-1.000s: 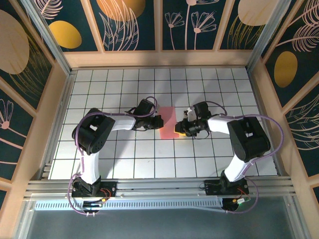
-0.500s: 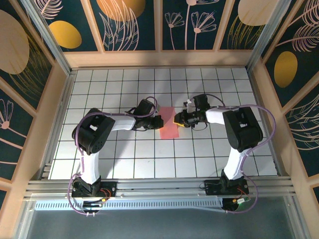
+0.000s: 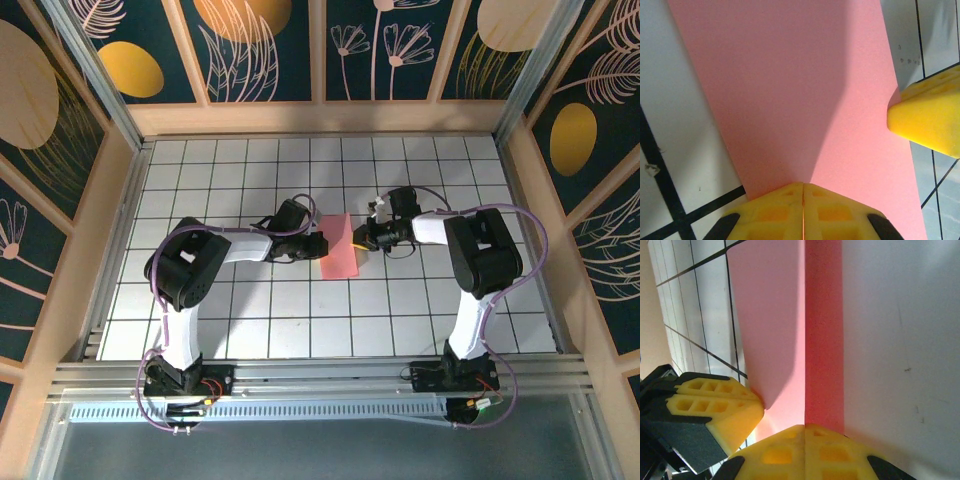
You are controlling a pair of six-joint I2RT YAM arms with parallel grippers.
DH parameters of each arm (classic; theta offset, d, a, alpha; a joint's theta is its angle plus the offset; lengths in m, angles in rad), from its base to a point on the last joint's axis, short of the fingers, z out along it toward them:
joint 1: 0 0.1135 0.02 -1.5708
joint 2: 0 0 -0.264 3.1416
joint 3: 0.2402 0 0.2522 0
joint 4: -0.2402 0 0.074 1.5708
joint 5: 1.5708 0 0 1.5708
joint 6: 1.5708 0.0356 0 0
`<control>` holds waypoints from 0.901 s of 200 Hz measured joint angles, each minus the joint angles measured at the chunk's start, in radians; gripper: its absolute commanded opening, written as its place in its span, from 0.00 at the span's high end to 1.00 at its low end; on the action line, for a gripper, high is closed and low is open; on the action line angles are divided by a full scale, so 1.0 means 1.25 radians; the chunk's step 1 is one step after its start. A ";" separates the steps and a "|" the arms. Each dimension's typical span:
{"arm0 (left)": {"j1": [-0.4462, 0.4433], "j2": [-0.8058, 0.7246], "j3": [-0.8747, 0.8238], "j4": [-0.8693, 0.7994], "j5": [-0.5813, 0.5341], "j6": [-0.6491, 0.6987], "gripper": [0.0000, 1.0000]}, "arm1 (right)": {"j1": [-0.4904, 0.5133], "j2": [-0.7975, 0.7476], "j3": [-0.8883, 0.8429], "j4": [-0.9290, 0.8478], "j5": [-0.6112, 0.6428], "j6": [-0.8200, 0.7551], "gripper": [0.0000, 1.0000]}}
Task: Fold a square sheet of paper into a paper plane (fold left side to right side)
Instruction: Fold the triangle a second time at the center of the table.
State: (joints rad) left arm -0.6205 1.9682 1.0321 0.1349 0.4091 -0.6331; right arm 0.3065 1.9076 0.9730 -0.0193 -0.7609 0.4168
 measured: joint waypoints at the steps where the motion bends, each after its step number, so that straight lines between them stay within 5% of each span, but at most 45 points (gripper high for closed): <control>1: 0.000 0.000 0.000 0.000 0.000 0.000 0.87 | 0.000 0.000 0.000 0.000 0.000 -0.001 1.00; 29: -0.003 -0.026 -0.015 -0.002 -0.015 0.003 0.72 | -0.001 0.000 -0.003 0.001 -0.001 0.004 1.00; 95: -0.029 -0.254 -0.145 0.003 -0.135 0.058 0.63 | -0.014 -0.022 -0.007 -0.019 -0.026 0.013 1.00; 142: -0.197 -0.321 -0.147 -0.013 -0.261 0.136 0.50 | -0.014 -0.025 -0.007 -0.033 -0.042 0.024 1.00; 180: -0.329 -0.249 -0.041 -0.117 -0.380 0.206 0.42 | -0.014 -0.025 -0.007 -0.038 -0.042 0.027 1.00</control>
State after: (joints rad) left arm -1.0313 1.6566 0.9813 -0.0109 -0.0654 -0.3756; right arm 0.2886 1.8763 0.9642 -0.0662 -0.8131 0.4511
